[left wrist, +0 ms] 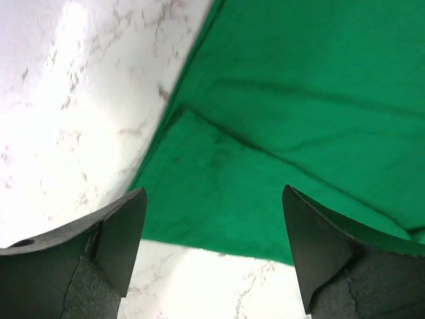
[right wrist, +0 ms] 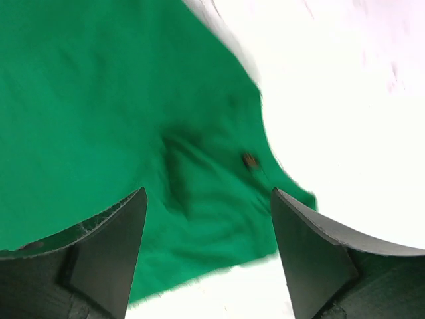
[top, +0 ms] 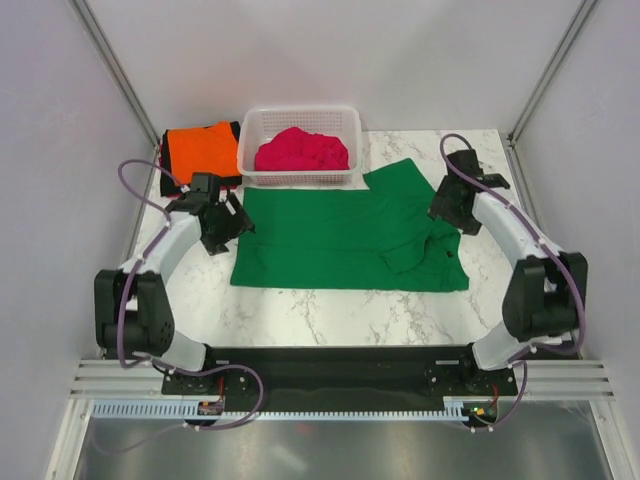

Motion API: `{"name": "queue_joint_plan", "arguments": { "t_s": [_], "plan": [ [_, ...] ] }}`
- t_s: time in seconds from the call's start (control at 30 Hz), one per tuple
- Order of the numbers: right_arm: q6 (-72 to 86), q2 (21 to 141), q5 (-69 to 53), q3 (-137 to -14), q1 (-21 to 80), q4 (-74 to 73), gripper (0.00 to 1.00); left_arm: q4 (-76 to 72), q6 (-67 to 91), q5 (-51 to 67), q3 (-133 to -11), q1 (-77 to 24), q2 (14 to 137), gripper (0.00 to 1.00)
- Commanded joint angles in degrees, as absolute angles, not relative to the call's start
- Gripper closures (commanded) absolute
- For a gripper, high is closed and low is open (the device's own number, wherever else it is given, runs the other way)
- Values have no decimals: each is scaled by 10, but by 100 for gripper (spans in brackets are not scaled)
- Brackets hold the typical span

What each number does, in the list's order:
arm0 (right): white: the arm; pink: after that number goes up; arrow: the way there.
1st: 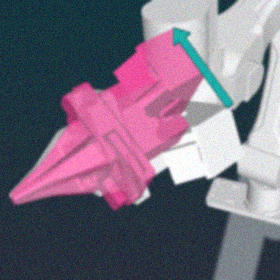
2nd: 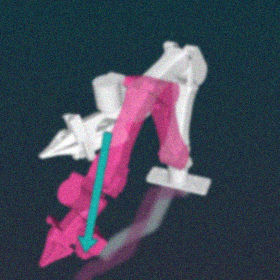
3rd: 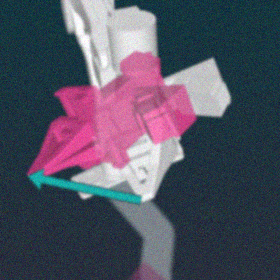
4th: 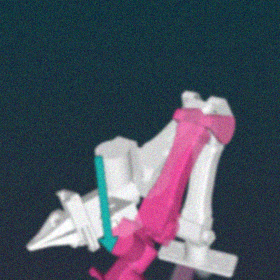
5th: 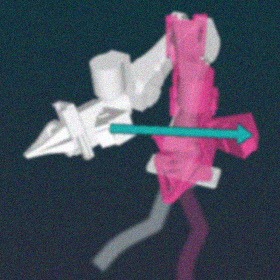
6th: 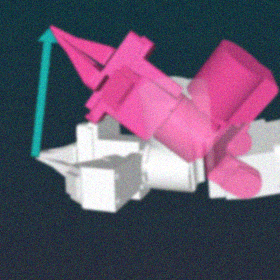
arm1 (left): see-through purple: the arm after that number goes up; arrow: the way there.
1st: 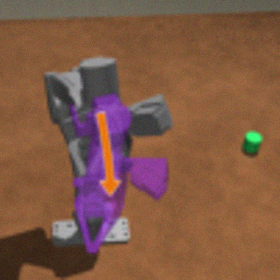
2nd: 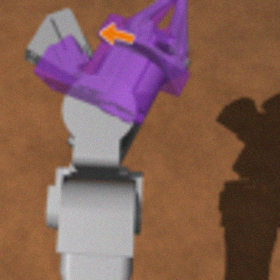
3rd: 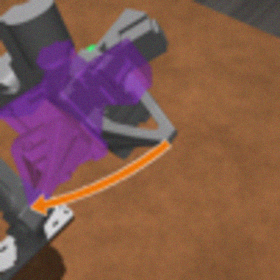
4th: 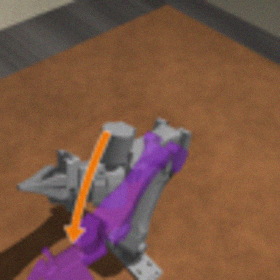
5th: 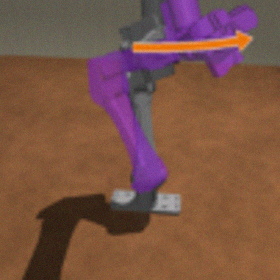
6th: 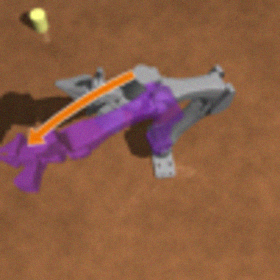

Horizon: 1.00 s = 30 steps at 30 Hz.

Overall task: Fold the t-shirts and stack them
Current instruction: Fold the tshirt

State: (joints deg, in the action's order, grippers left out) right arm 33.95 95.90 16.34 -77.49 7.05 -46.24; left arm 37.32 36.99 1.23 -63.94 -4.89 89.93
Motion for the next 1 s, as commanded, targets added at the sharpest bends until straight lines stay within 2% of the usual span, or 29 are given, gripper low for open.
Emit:
{"name": "queue_joint_plan", "arguments": {
  "t_s": [0.0, 0.13, 0.33, 0.47, 0.73, 0.87, 0.9, 0.97],
  "plan": [
    [334, 845, 129, -671, 54, -451, 18, 359, 385, 18, -552, -50, 781, 11],
    [333, 756, 41, -539, 3, -411, 27, 294, 434, 35, -412, -50, 677, 15],
    [328, 748, 2, -440, -37, -370, 31, 208, 473, 65, -263, -50, 587, 15],
    [332, 774, -26, -403, -40, -335, 32, 196, 475, 66, -244, -49, 584, 14],
    [329, 811, -4, -395, -47, -301, 37, 153, 487, 51, -223, -50, 610, 16],
    [329, 815, 17, -390, -50, -291, 47, 113, 498, 47, -216, -50, 643, 25],
    [329, 816, 16, -392, -50, -284, 58, 98, 499, 45, -218, -50, 652, 34],
    [327, 822, 15, -407, -50, -280, 72, 88, 499, 40, -235, -50, 675, 50]
  ]
}}
